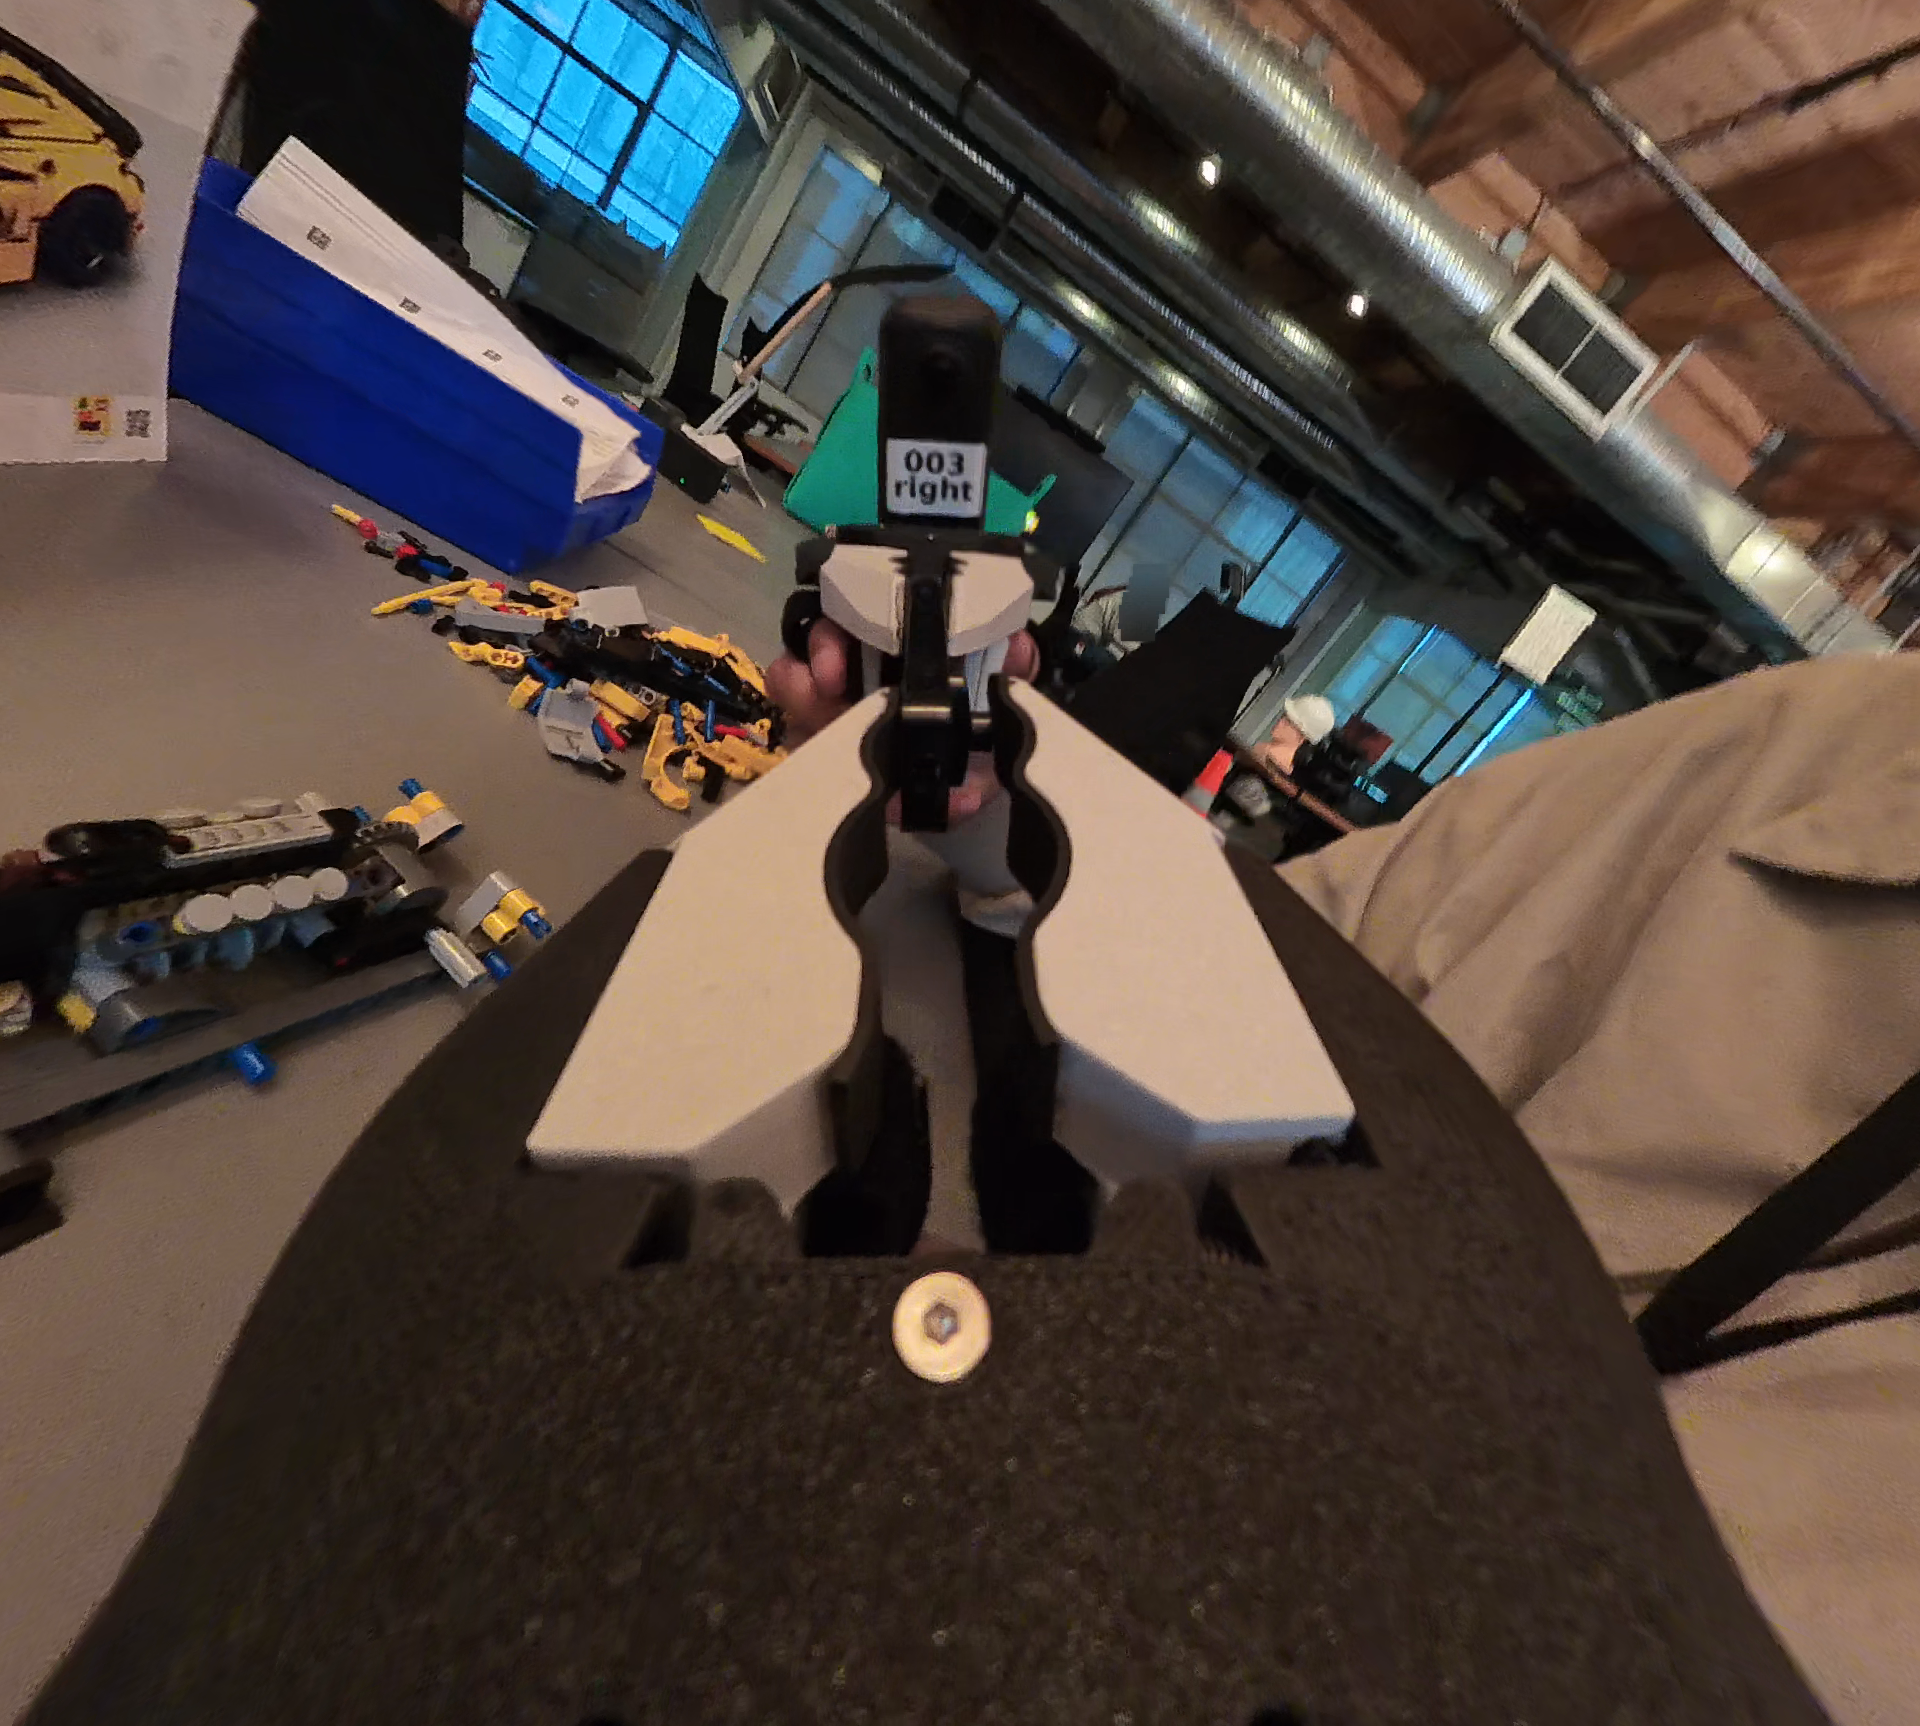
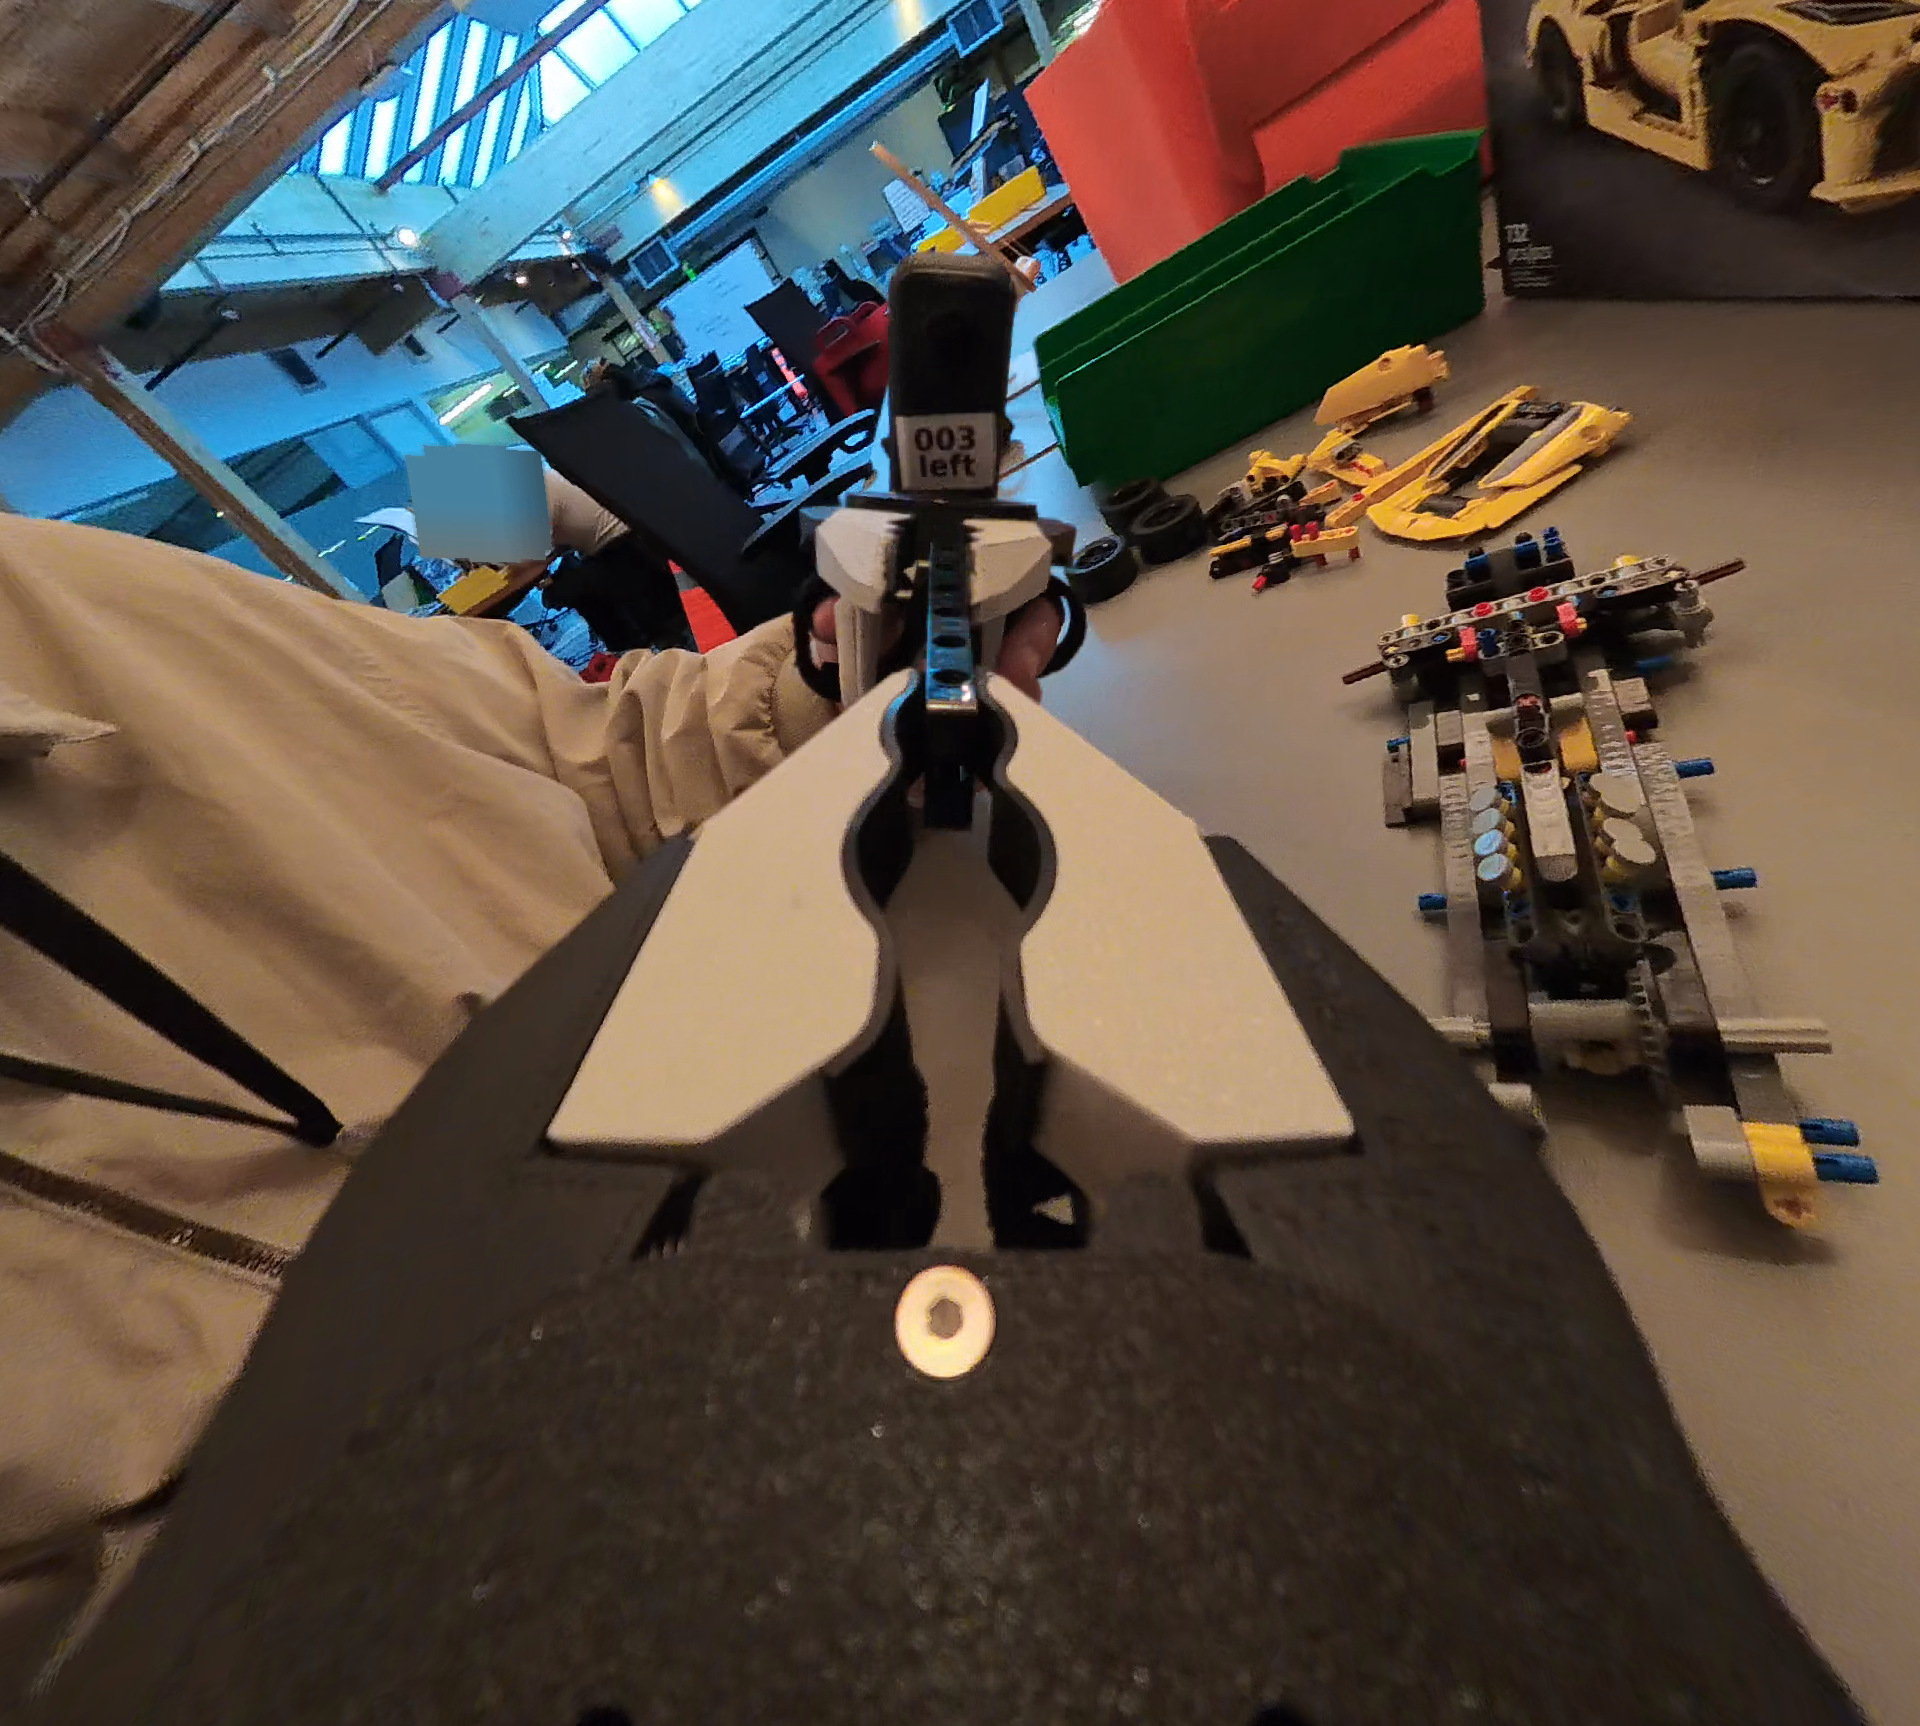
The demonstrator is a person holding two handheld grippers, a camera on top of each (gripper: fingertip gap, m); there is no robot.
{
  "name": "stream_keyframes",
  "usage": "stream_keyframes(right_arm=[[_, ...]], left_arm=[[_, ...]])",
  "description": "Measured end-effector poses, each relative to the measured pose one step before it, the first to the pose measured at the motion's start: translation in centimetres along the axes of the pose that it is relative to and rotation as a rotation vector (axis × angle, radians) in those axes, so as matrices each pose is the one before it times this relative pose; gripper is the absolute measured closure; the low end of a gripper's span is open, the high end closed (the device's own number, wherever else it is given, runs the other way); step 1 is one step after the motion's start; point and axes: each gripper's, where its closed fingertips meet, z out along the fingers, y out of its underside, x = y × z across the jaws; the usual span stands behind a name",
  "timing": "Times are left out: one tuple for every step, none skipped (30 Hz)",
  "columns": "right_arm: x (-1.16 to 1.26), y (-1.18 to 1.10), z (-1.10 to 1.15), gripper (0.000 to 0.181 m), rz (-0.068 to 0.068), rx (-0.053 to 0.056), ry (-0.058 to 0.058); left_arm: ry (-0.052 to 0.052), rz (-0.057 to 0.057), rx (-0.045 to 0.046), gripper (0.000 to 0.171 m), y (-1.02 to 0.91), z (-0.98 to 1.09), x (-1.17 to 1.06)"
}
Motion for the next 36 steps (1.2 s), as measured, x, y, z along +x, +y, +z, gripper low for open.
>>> stream_keyframes(right_arm=[[-0.121, 0.020, -0.179, 0.175, 0.0066, -0.0021, -0.0112], [-0.111, 0.057, -0.106, 0.176, 0.0118, -0.0044, -0.0142], [-0.121, -0.016, -0.070, 0.176, 0.0065, -0.0012, -0.0136], [-0.129, -0.006, -0.062, 0.176, 0.0069, -0.0009, -0.0122], [0.008, -0.013, -0.094, 0.176, 0.0024, -0.0008, -0.0012], [0.048, -0.053, -0.129, 0.176, 0.0024, 0.0031, 0.0020], [-0.050, -0.023, -0.122, 0.176, 0.0048, 0.0009, -0.0037], [-0.055, -0.038, -0.128, 0.176, 0.0031, 0.0034, -0.0039], [-0.038, -0.142, -0.133, 0.176, 0.0035, 0.0084, -0.0037], [-0.125, 0.025, -0.074, 0.175, 0.0082, -0.0044, -0.0128], [-0.015, 0.102, -0.042, 0.175, 0.0041, -0.0086, -0.0050], [0.110, 0.024, -0.027, 0.175, -0.0012, -0.0005, 0.0065], [0.050, 0.075, 0.041, 0.175, 0.0022, -0.0024, 0.0025], [-0.013, 0.039, 0.046, 0.175, 0.0035, 0.0009, -0.0027], [0.019, -0.044, 0.004, 0.175, 0.0008, 0.0037, 0.0014], [0.095, -0.088, 0.001, 0.175, -0.0029, 0.0039, 0.0057], [0.365, -0.187, 0.005, 0.176, -0.0010, 0.0091, 0.0191], [0.838, -0.239, 0.035, 0.173, -0.0002, 0.0153, 0.0465], [1.479, -0.193, 0.045, 0.168, -0.0186, 0.0144, 0.0908], [1.494, -0.188, 0.025, 0.161, -0.0501, 0.0122, 0.1089], [1.346, -0.387, -0.095, 0.157, -0.0736, 0.0211, 0.1239], [0.702, -0.563, -0.137, 0.152, -0.0854, 0.0272, 0.0994], [0.130, -0.611, -0.059, 0.149, -0.0785, 0.0245, 0.0698], [-0.089, -0.486, 0.138, 0.147, -0.0538, 0.0142, 0.0546], [-0.681, -0.087, 0.431, 0.147, -0.0367, -0.0047, 0.0152], [-1.012, 0.284, 0.695, 0.146, -0.0253, -0.0192, -0.0021], [-0.989, 0.542, 0.833, 0.146, -0.0279, -0.0243, 0.0034], [-0.750, 0.720, 0.829, 0.147, -0.0246, -0.0325, 0.0160], [-0.258, 0.586, 0.619, 0.150, -0.0175, -0.0261, 0.0395], [-0.350, 0.251, 0.377, 0.151, -0.0144, -0.0076, 0.0178], [-0.276, 0.079, 0.181, 0.154, -0.0024, -0.0008, 0.0059], [-0.447, -0.032, 0.070, 0.154, 0.0014, 0.0045, -0.0160], [-0.277, -0.120, -0.060, 0.154, 0.0013, 0.0109, -0.0079], [0.159, -0.033, -0.115, 0.156, -0.0046, 0.0056, 0.0116], [0.315, -0.095, -0.209, 0.162, -0.0047, 0.0081, 0.0125], [0.161, -0.279, -0.296, 0.166, -0.0051, 0.0184, -0.0023]], left_arm=[[-0.0076, 0.0339, -0.01986, 0.156, 0.193, 0.012, 0.178], [-0.0084, 0.0354, -0.01357, 0.156, 0.156, 0.028, 0.184], [-0.0027, 0.0246, -0.01026, 0.156, 0.137, 0.034, 0.196], [0.0064, 0.0076, -0.00521, 0.155, 0.075, 0.011, 0.217], [0.0129, -0.0056, -0.00296, 0.151, 0.031, -0.012, 0.219], [0.0091, -0.0078, -0.00046, 0.147, -0.008, -0.047, 0.083], [0.0045, -0.0013, 0.00475, 0.147, -0.082, -0.096, 0.026], [0.0034, 0.0009, 0.00735, 0.148, -0.123, -0.100, 0.039], [0.0020, -0.0005, 0.00569, 0.149, -0.133, -0.093, 0.027], [0.0003, -0.0007, 0.00309, 0.152, -0.103, -0.079, 0.003], [-0.0105, 0.0015, -0.00227, 0.156, -0.002, -0.037, -0.189], [-0.0193, 0.0063, -0.00432, 0.160, 0.063, -0.012, -0.316], [-0.0088, 0.0061, -0.00016, 0.163, 0.057, -0.009, -0.145], [0.0038, -0.0008, 0.00036, 0.163, 0.052, -0.003, 0.039], [-0.0006, -0.0008, -0.00449, 0.164, 0.082, 0.005, -0.022], [-0.0161, 0.0138, -0.01237, 0.164, 0.156, 0.001, -0.208], [-0.0364, 0.0282, -0.01433, 0.164, 0.152, -0.007, -0.461], [-0.0490, 0.0339, -0.00809, 0.164, 0.044, -0.048, -0.648], [-0.0583, 0.0400, -0.00430, 0.164, 0.017, -0.073, -0.794], [-0.0658, 0.0488, -0.00624, 0.164, 0.067, -0.095, -0.885], [-0.0724, 0.0517, -0.00741, 0.164, 0.082, -0.090, -0.942], [-0.0766, 0.0507, -0.00800, 0.164, 0.105, -0.083, -0.973], [-0.0675, 0.0443, -0.00553, 0.164, 0.071, -0.039, -0.818], [-0.0508, 0.0355, -0.00189, 0.164, -0.005, -0.007, -0.550], [-0.0417, 0.0235, -0.00049, 0.165, -0.037, 0.030, -0.429], [-0.0324, 0.0109, 0.00265, 0.164, -0.049, 0.062, -0.335], [-0.0133, 0.0028, 0.00291, 0.164, -0.040, 0.071, -0.081], [-0.0074, -0.0038, 0.00546, 0.164, -0.068, 0.071, 0.016], [-0.0042, -0.0092, 0.00968, 0.164, -0.118, 0.062, 0.073], [0.0127, -0.0162, 0.00645, 0.164, -0.101, 0.100, 0.327], [0.0182, -0.0242, 0.00694, 0.164, -0.104, 0.114, 0.430], [0.0146, -0.0244, 0.00687, 0.164, -0.093, 0.165, 0.380], [0.0072, -0.0162, 0.00500, 0.164, -0.047, 0.163, 0.247], [0.0051, -0.0061, 0.00473, 0.164, -0.084, 0.092, 0.130], [0.0173, -0.0034, -0.00022, 0.164, 0.002, 0.068, 0.217], [0.0260, -0.0137, 0.00240, 0.164, -0.038, 0.015, 0.266]])
